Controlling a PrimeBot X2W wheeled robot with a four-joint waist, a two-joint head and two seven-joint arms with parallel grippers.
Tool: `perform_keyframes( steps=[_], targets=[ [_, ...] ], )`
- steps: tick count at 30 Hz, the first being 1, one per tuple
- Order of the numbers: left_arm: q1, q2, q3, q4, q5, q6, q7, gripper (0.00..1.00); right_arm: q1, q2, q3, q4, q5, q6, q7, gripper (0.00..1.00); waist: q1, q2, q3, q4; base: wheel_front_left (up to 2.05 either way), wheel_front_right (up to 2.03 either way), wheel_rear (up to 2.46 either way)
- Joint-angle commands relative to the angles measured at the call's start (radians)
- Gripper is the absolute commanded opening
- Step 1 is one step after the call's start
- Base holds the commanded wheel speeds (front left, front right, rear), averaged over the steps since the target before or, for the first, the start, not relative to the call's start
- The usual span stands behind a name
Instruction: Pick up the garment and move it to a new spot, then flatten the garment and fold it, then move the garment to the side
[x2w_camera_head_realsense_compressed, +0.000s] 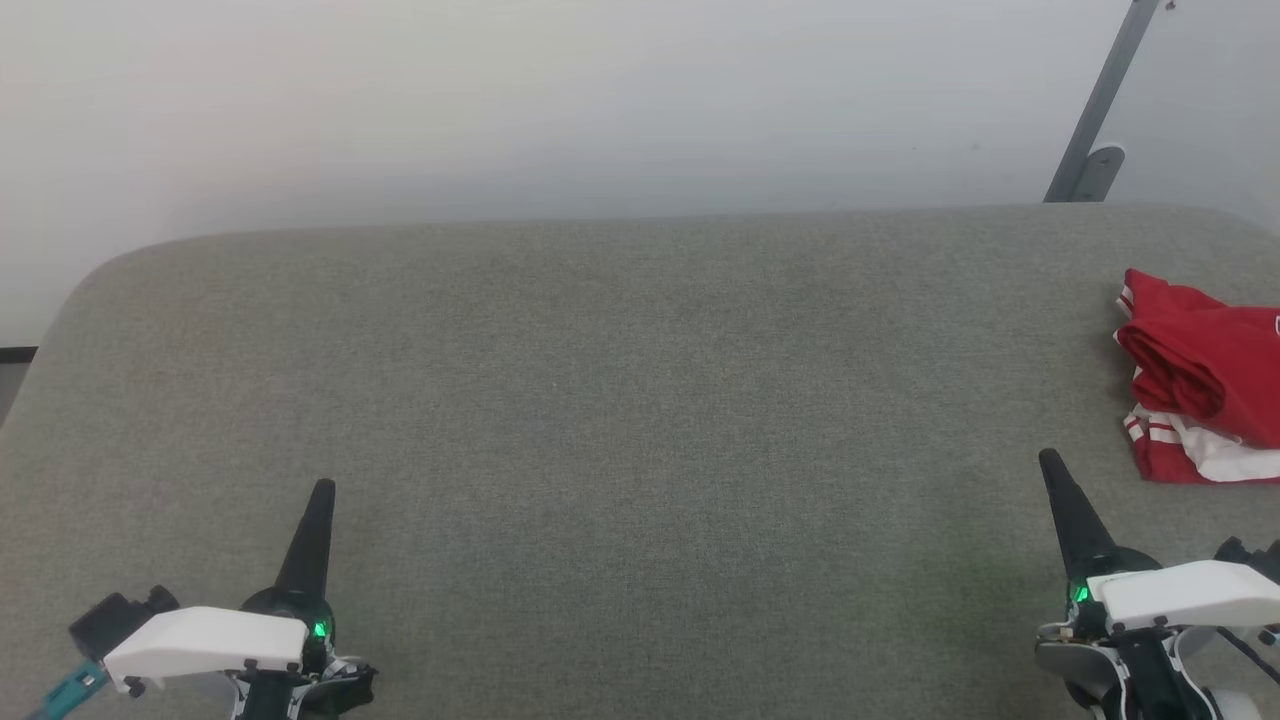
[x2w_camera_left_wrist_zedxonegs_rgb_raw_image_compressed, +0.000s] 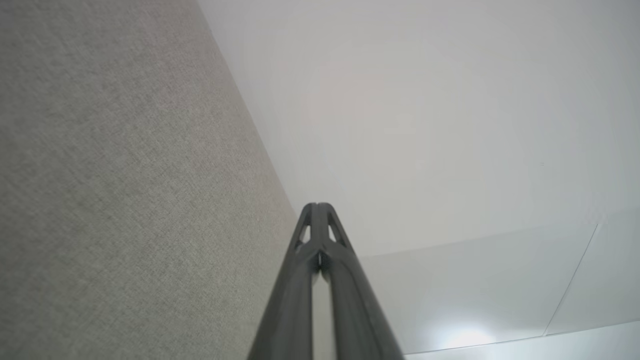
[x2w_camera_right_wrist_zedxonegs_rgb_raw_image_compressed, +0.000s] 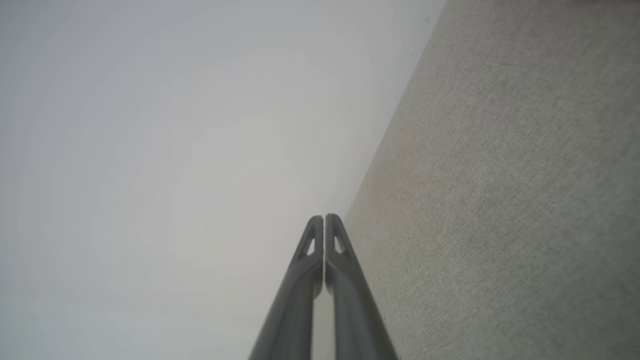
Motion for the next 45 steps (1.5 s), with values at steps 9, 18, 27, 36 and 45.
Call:
perform_keyframes(
  steps=[9, 18, 27, 36, 45],
  targets=[
    [-0.03, -0.01, 0.006, -0.001, -0.071, -0.002, 0.024, 0.0, -0.02, 0.006, -0.005, 0.001, 0.074, 0.0, 0.016, 0.0, 0.0, -0.0001, -0.001, 0.001, 0.0, 0.0, 0.0],
    [-0.037, -0.025, 0.007, 0.002, -0.13, -0.002, 0.045, 0.0, -0.023, 0.014, -0.005, 0.003, 0.142, 0.0, 0.028, 0.0, 0.0, -0.0001, -0.002, 0.001, 0.0, 0.0, 0.0],
    [-0.046, -0.036, 0.007, 0.004, -0.177, -0.003, 0.06, 0.0, -0.022, 0.02, -0.006, 0.005, 0.199, 0.0, 0.037, 0.0, 0.0, -0.0001, -0.004, 0.002, 0.0, 0.0, 0.0],
    [-0.052, -0.049, 0.007, 0.006, -0.217, -0.003, 0.074, 0.0, -0.024, 0.025, -0.006, 0.006, 0.249, 0.0, 0.044, 0.0, 0.0, -0.0001, -0.005, 0.003, 0.0, 0.0, 0.0],
    [-0.051, -0.048, 0.007, 0.006, -0.217, -0.003, 0.074, 0.0, -0.023, 0.025, -0.006, 0.006, 0.246, 0.0, 0.043, 0.0, 0.0, -0.0001, -0.005, 0.003, 0.0, 0.0, 0.0]
  ],
)
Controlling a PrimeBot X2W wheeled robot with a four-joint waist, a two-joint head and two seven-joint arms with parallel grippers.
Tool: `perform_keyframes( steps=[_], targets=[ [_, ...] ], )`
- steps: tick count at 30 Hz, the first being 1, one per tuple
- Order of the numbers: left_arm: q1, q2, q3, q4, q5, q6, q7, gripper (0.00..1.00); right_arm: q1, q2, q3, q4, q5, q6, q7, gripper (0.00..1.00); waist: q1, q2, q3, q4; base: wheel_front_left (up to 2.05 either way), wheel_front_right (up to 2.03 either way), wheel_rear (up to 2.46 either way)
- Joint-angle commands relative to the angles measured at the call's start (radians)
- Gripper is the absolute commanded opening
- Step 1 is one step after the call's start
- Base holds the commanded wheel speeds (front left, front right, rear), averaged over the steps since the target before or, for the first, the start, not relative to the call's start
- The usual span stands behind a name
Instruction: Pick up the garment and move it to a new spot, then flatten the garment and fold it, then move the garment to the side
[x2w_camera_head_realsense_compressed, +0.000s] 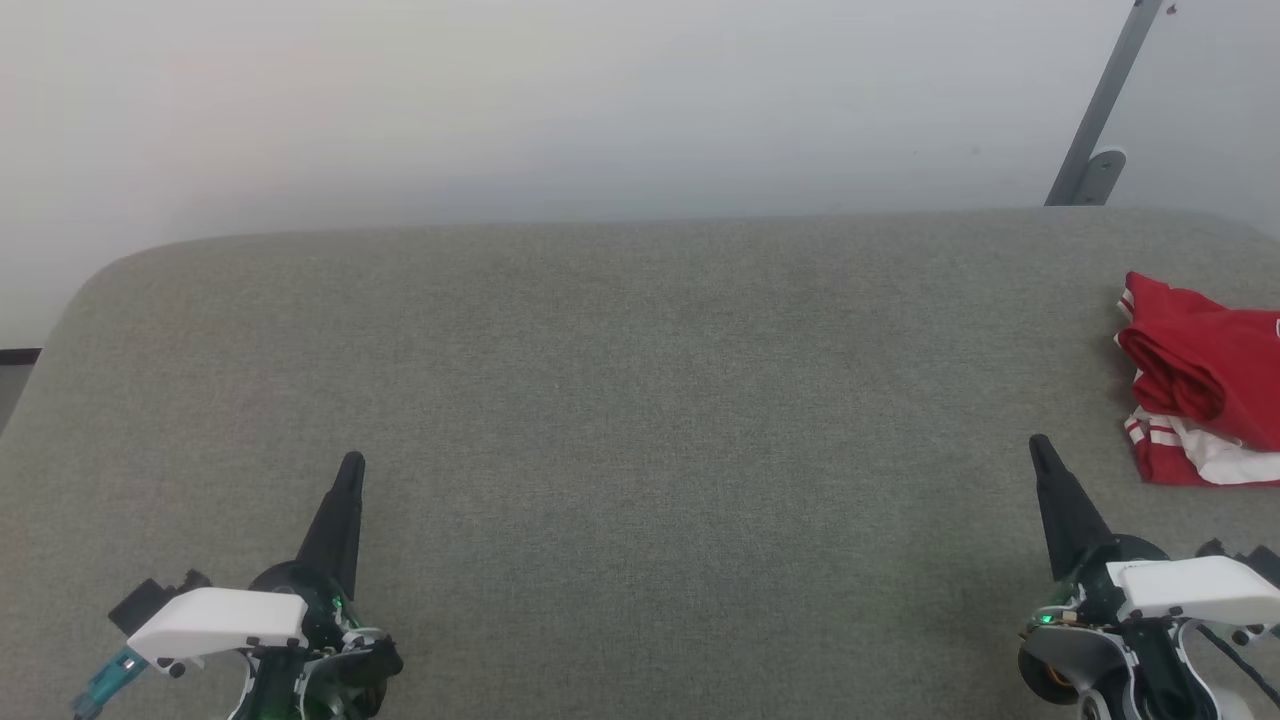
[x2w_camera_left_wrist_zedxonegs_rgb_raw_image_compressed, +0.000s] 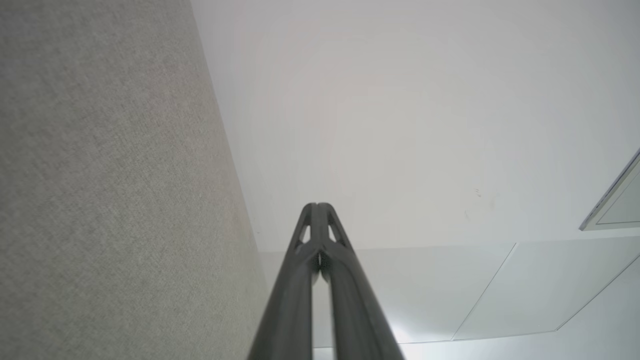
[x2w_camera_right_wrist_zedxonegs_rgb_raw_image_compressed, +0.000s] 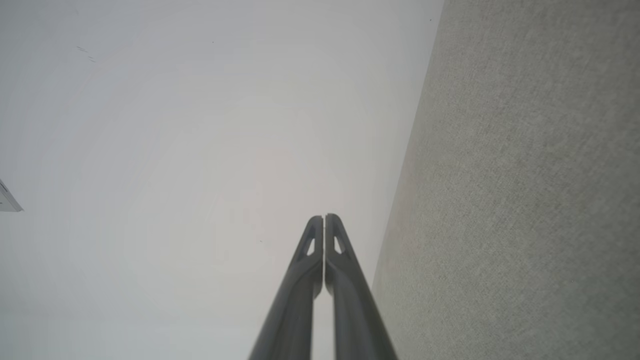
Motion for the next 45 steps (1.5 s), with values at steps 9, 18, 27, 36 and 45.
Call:
perform_keyframes(
  steps=[9, 18, 27, 36, 45],
  targets=[
    [-0.012, -0.003, 0.003, -0.001, -0.003, -0.002, 0.003, 0.0, -0.005, 0.004, -0.002, 0.004, 0.004, 0.0, 0.001, 0.0, 0.0, 0.0, 0.0, 0.0, 0.0, 0.0, 0.0],
    [-0.012, -0.003, 0.003, -0.001, -0.003, -0.002, 0.003, 0.0, -0.005, 0.004, -0.002, 0.004, 0.004, 0.0, 0.001, 0.0, 0.0, 0.0, 0.0, 0.0, 0.0, 0.0, 0.0],
    [-0.012, -0.003, 0.003, -0.001, -0.003, -0.003, 0.003, 0.0, -0.005, 0.004, -0.002, 0.004, 0.004, 0.0, 0.001, 0.0, 0.0, 0.0, 0.0, 0.0, 0.0, 0.0, 0.0],
    [-0.012, -0.003, 0.002, -0.001, -0.003, -0.003, 0.003, 0.0, -0.005, 0.004, -0.002, 0.004, 0.004, 0.0, 0.001, 0.0, 0.0, 0.0, 0.0, 0.0, 0.0, 0.0, 0.0],
    [-0.012, -0.003, 0.002, -0.001, -0.003, -0.003, 0.003, 0.0, -0.005, 0.004, -0.002, 0.004, 0.004, 0.0, 0.001, 0.0, 0.0, 0.0, 0.0, 0.0, 0.0, 0.0, 0.0]
  ],
)
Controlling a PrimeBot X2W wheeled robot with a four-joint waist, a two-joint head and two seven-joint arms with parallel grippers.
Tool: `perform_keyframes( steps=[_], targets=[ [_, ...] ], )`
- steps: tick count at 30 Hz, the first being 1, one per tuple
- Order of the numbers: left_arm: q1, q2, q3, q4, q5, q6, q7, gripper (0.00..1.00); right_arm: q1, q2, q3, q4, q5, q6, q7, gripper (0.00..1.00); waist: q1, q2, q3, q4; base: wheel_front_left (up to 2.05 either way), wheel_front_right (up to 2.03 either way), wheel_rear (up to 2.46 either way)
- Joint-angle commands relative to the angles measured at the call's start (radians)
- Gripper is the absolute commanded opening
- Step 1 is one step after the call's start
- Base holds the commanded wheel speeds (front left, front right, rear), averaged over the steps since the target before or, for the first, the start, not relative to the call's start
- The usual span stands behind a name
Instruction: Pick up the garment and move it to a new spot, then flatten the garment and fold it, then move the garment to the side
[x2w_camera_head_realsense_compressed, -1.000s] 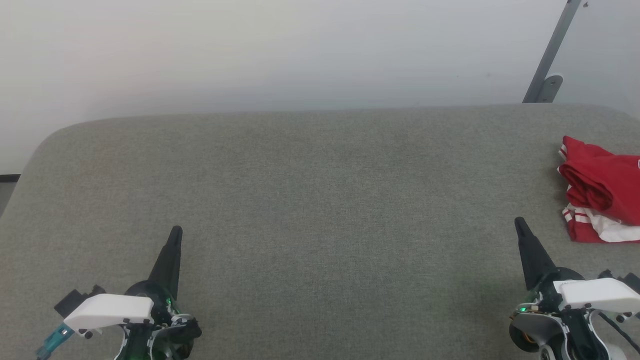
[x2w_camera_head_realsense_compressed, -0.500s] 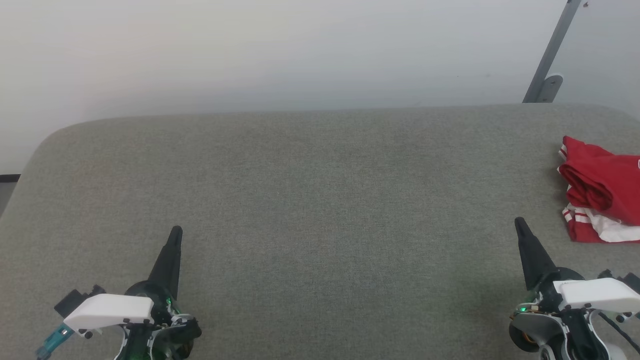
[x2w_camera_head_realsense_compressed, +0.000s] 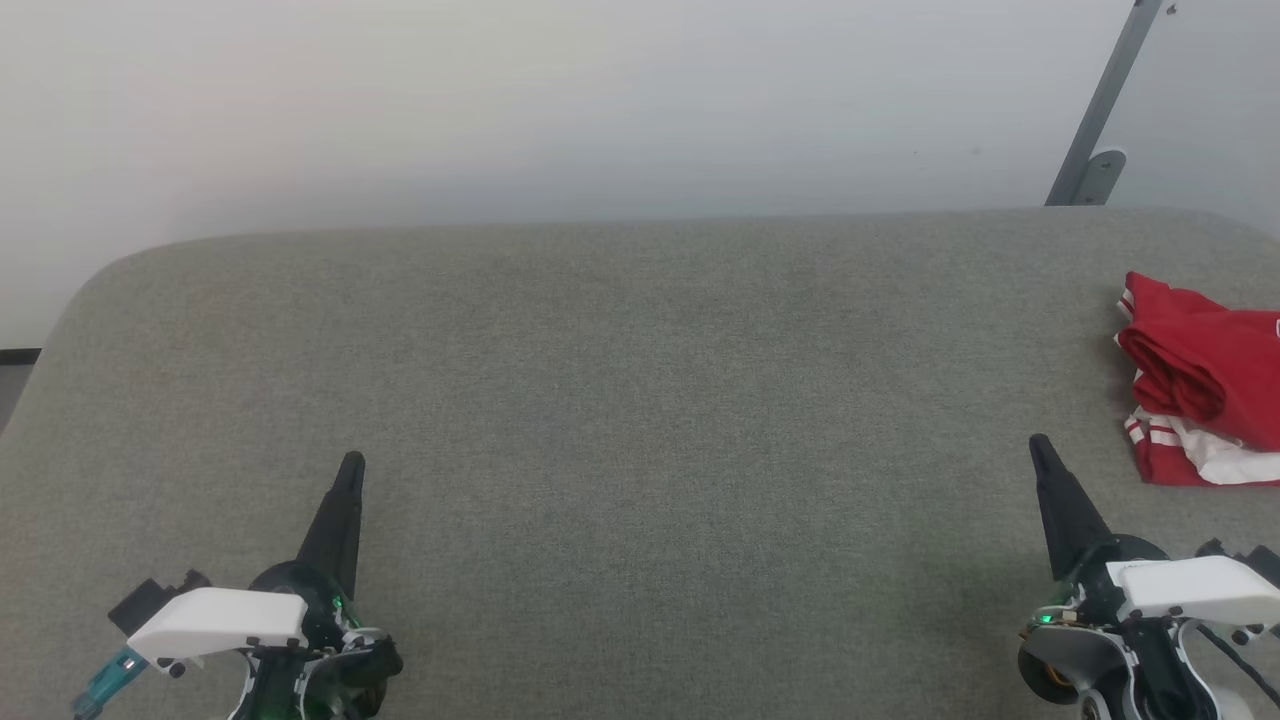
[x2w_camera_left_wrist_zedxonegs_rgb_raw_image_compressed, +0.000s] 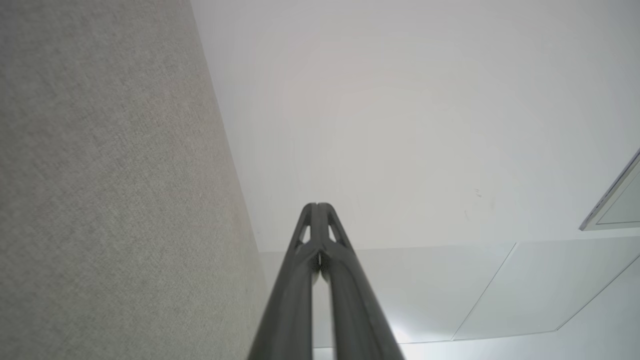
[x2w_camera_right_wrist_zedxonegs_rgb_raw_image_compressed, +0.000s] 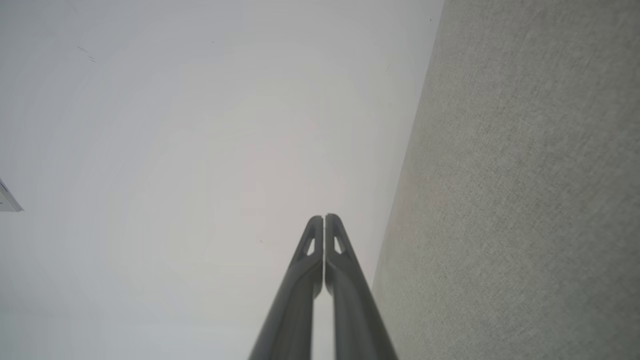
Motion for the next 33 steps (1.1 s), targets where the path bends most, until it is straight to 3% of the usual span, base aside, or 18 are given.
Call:
perform_keyframes(
  steps=[1, 33],
  targets=[
    [-0.012, -0.003, 0.003, -0.001, -0.003, -0.003, 0.002, 0.0, -0.005, 0.004, -0.002, 0.004, 0.004, 0.0, 0.001, 0.0, 0.0, -0.0001, 0.0, 0.0, 0.0, 0.0, 0.0],
    [-0.011, -0.003, 0.002, -0.001, -0.003, -0.003, 0.002, 0.0, -0.005, 0.004, -0.001, 0.004, 0.004, 0.0, 0.001, 0.0, 0.0, -0.0001, 0.0, 0.0, 0.0, 0.0, 0.0]
  ],
)
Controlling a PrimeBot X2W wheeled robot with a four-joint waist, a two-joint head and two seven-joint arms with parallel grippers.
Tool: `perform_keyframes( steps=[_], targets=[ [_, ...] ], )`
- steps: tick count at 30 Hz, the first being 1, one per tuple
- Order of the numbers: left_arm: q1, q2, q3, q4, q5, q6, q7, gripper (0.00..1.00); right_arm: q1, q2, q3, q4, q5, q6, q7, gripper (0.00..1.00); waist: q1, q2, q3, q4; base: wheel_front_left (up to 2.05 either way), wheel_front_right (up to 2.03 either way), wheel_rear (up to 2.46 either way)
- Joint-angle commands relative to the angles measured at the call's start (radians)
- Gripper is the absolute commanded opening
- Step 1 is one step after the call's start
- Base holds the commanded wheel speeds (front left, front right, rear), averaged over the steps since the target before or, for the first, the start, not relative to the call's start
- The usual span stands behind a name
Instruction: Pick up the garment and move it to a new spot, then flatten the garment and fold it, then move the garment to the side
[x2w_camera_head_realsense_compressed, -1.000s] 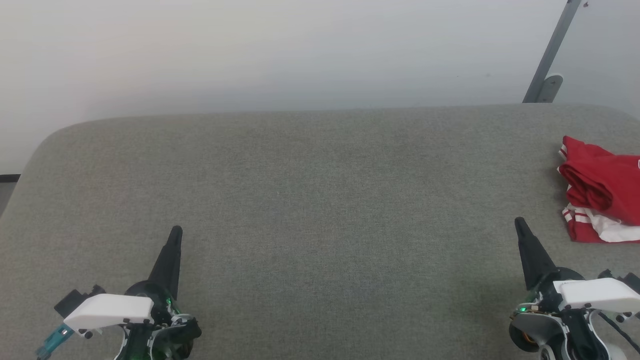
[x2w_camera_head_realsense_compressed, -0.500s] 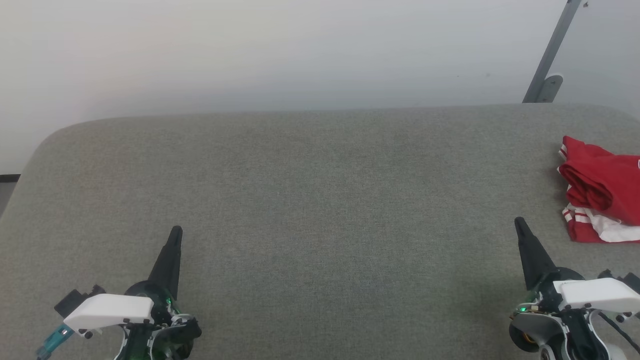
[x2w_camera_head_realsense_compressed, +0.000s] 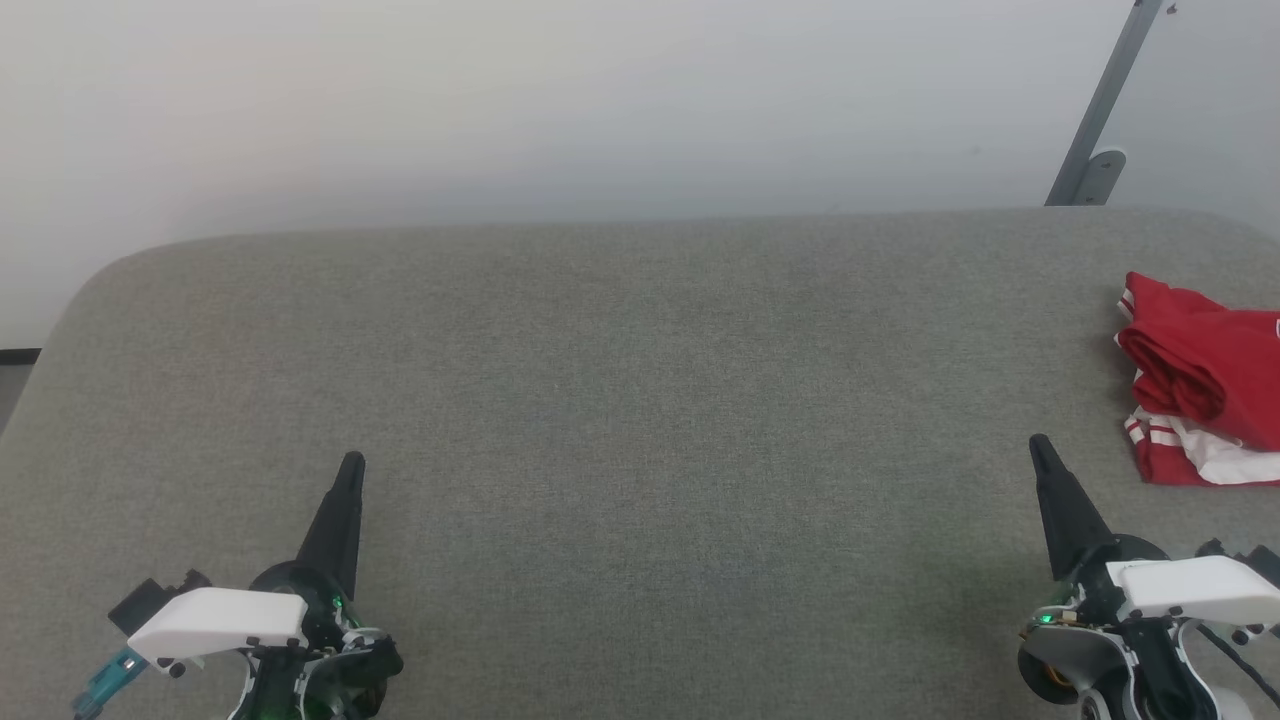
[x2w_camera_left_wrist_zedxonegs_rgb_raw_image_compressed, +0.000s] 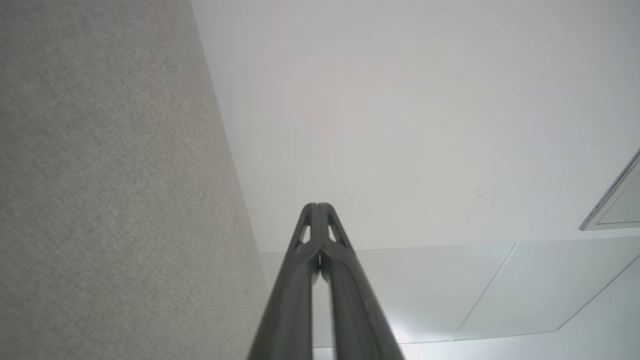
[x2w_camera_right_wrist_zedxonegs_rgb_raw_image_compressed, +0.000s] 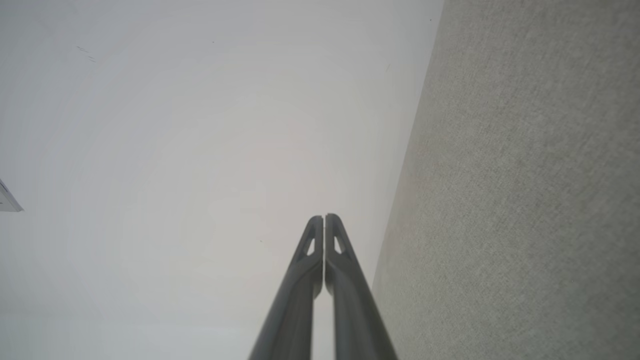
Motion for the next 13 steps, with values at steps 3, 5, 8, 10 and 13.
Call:
perform_keyframes(
  steps=[3, 5, 8, 10, 13],
  targets=[
    [-0.011, -0.003, 0.002, -0.001, -0.003, -0.003, 0.002, 0.0, -0.005, 0.004, -0.002, 0.004, 0.004, 0.0, 0.001, 0.0, 0.0, 0.0, 0.0, 0.0, 0.0, 0.0, 0.0],
    [-0.011, -0.003, 0.002, -0.001, -0.003, -0.003, 0.002, 0.0, -0.005, 0.004, -0.002, 0.004, 0.004, 0.0, 0.001, 0.0, 0.0, 0.0, 0.0, 0.0, 0.0, 0.0, 0.0],
    [-0.011, -0.003, 0.002, -0.001, -0.003, -0.003, 0.002, 0.0, -0.005, 0.004, -0.002, 0.004, 0.004, 0.0, 0.001, 0.0, 0.0, 0.0, 0.0, 0.0, 0.0, 0.0, 0.0],
    [-0.011, -0.003, 0.002, -0.001, -0.003, -0.003, 0.002, 0.0, -0.005, 0.004, -0.002, 0.004, 0.004, 0.0, 0.001, 0.0, 0.0, 0.0, 0.0, 0.0, 0.0, 0.0, 0.0],
    [-0.011, -0.003, 0.002, -0.001, -0.003, -0.003, 0.002, 0.0, -0.005, 0.004, -0.002, 0.004, 0.004, 0.0, 0.001, 0.0, 0.0, 0.0, 0.0, 0.0, 0.0, 0.0, 0.0]
  ],
)
